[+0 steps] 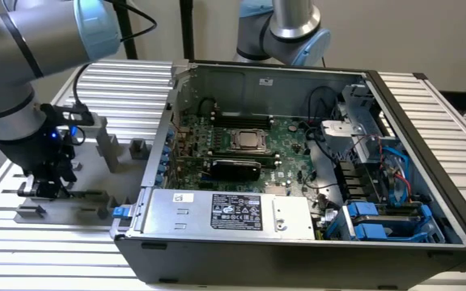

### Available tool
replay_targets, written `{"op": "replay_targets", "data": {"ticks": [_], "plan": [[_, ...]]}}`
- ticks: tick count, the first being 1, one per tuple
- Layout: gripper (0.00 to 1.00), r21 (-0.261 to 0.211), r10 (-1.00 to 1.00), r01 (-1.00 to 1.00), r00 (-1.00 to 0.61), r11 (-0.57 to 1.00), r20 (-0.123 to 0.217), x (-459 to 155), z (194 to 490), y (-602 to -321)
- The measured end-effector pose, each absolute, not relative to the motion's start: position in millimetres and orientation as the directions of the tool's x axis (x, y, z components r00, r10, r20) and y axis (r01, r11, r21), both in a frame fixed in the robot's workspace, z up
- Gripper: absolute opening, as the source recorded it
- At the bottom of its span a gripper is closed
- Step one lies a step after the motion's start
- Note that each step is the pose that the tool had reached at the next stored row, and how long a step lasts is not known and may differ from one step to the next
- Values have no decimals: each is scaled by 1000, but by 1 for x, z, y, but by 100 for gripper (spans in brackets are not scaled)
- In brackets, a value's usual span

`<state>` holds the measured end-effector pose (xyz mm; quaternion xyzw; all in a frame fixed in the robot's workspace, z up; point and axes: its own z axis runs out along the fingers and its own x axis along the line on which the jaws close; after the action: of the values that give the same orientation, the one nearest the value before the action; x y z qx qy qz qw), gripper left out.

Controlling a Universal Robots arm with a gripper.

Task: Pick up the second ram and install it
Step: 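Pick up the second ram and move it above second insertion slot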

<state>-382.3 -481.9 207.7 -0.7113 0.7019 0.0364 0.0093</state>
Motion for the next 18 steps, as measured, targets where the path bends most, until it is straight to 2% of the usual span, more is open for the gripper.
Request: {"op": "replay_targets", "data": {"ticks": [18], "plan": [[100,40,-997,-999,8,-11,-76,-382,198,-485]]}}
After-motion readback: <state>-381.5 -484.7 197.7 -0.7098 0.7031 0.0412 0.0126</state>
